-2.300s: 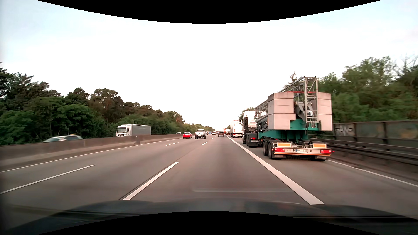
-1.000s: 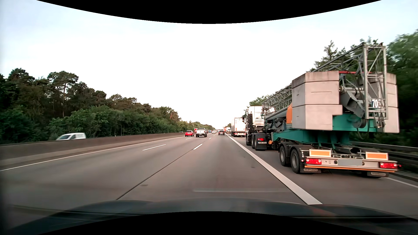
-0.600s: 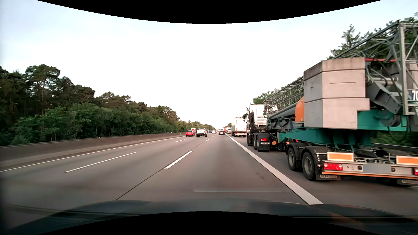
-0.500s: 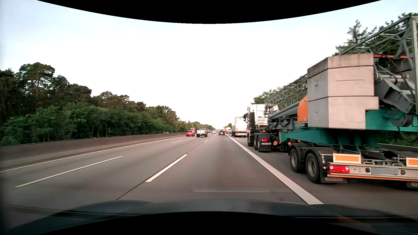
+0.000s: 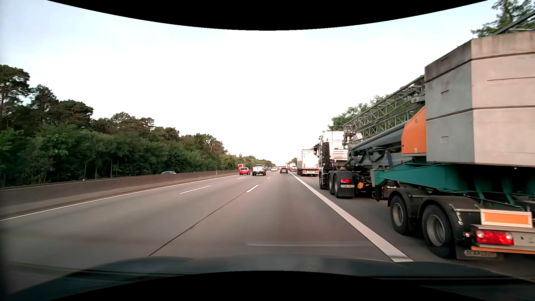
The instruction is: Follow the waypoints while adhering to traffic rules and regulations
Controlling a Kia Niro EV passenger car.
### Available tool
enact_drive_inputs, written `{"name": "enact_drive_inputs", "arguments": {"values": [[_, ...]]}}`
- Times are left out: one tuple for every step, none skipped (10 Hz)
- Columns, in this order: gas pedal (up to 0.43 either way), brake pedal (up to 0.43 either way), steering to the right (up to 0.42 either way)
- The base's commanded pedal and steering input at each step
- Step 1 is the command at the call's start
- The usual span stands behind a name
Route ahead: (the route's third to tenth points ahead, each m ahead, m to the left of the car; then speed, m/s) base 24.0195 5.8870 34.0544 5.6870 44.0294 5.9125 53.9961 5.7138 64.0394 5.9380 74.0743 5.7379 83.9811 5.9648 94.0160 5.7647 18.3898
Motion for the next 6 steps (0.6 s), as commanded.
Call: {"name": "enact_drive_inputs", "arguments": {"values": [[0.067, 0.0, -0.005], [0.067, 0.0, -0.005], [0.067, 0.0, -0.005], [0.067, 0.0, -0.005], [0.067, 0.0, -0.005], [0.067, 0.0, -0.005]]}}
